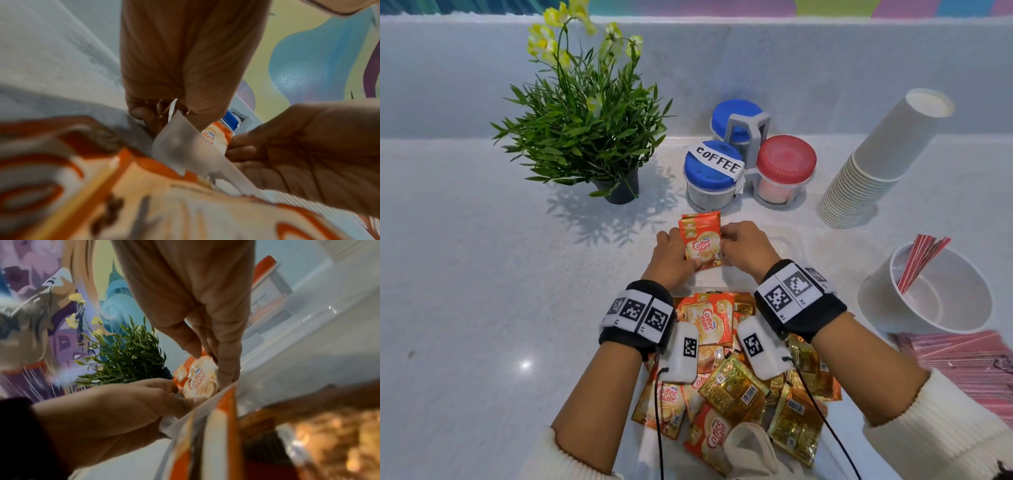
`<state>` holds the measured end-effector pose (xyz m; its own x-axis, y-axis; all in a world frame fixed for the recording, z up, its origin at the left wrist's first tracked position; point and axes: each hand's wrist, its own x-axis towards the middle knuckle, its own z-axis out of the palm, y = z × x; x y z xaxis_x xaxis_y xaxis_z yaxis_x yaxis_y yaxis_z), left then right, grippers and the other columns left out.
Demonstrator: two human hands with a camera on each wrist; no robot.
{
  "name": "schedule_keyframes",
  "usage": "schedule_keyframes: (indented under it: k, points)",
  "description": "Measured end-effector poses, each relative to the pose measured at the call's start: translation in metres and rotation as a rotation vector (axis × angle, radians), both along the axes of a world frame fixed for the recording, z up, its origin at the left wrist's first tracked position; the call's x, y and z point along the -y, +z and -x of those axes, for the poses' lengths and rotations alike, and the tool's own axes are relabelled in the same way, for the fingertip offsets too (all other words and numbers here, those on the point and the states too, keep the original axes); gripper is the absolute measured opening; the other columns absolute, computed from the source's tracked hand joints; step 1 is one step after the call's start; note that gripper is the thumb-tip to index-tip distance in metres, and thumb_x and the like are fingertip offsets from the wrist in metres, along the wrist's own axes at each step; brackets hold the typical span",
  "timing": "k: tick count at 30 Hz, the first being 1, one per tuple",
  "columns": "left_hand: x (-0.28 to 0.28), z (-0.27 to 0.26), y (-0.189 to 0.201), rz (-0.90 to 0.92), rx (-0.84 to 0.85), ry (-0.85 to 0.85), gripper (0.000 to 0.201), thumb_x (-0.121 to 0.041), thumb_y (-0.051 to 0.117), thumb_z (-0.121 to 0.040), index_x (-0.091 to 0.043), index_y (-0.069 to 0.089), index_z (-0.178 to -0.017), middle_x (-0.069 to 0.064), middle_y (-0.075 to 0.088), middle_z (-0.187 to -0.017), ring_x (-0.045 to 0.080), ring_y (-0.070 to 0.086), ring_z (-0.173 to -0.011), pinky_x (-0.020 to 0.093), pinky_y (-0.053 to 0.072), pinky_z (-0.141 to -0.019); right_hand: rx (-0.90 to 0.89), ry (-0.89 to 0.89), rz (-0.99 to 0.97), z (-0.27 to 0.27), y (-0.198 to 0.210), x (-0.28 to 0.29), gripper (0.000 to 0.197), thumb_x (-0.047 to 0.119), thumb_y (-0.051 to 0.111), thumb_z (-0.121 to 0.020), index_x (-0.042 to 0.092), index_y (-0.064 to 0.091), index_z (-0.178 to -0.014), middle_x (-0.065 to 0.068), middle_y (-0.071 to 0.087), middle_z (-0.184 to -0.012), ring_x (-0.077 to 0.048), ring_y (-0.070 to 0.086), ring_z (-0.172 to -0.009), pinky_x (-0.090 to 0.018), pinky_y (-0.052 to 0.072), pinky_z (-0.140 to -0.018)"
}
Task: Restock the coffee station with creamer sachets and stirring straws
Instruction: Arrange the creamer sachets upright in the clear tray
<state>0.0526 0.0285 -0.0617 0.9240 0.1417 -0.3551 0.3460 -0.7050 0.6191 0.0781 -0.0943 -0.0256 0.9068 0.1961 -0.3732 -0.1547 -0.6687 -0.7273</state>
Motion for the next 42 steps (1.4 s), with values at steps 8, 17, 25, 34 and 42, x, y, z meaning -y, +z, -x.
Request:
schedule_keyframes:
  k: [8, 17, 25, 34, 42]
  points:
    - [0.000, 0.003, 0.006, 0.020, -0.028, 0.033, 0.051, -0.015, 0.063, -0.086, -0.004, 0.037, -0.129, 0.016, 0.038, -0.131, 0.028, 0.045, -0.120, 0.030, 0.038, -0.093, -0.013, 0.038, 0.045, 0.007, 0.000, 0.006, 0.029, 0.004, 0.044, -0.088, 0.000, 0.059, -0.113, -0.017, 0.062, -0.117, -0.032, 0.056, -0.112, -0.033, 0.042, -0.089]
    - [-0.009, 0.014, 0.013, 0.121, -0.014, 0.093, 0.057, -0.016, 0.067, -0.083, -0.005, 0.038, -0.131, 0.017, 0.048, -0.131, 0.030, 0.051, -0.117, 0.037, 0.043, -0.092, 0.160, 0.167, 0.057, 0.035, 0.023, 0.024, 0.012, 0.008, 0.060, -0.081, 0.008, 0.065, -0.093, -0.003, 0.061, -0.087, -0.014, 0.053, -0.080, -0.016, 0.039, -0.062]
    - [-0.010, 0.046, 0.043, 0.188, 0.161, 0.149, 0.011, -0.017, 0.055, -0.092, -0.012, 0.054, -0.101, -0.002, 0.054, -0.086, 0.013, 0.053, -0.080, 0.013, 0.039, -0.060, 0.150, 0.567, 0.384, 0.073, 0.016, 0.021, 0.046, 0.030, 0.076, -0.071, 0.013, 0.057, -0.109, -0.004, 0.057, -0.113, -0.021, 0.053, -0.098, -0.033, 0.043, -0.077]
    - [0.000, 0.085, 0.033, 0.167, 0.001, -0.036, 0.021, -0.017, 0.049, -0.094, -0.010, 0.061, -0.110, 0.000, 0.057, -0.100, 0.015, 0.052, -0.094, 0.025, 0.037, -0.081, 0.127, 0.459, 0.261, 0.083, 0.006, 0.027, 0.043, 0.013, 0.069, -0.078, 0.013, 0.048, -0.115, -0.010, 0.060, -0.110, -0.026, 0.055, -0.093, -0.032, 0.045, -0.076]
    - [0.002, 0.083, 0.057, 0.416, 0.155, 0.001, 0.018, -0.005, 0.072, -0.077, -0.015, 0.058, -0.074, 0.017, 0.068, -0.089, 0.033, 0.066, -0.087, 0.043, 0.052, -0.083, 0.272, 0.176, -0.170, 0.056, 0.050, 0.031, 0.023, -0.006, 0.062, -0.077, 0.016, 0.054, -0.078, -0.002, 0.057, -0.067, -0.013, 0.057, -0.065, -0.026, 0.050, -0.064]
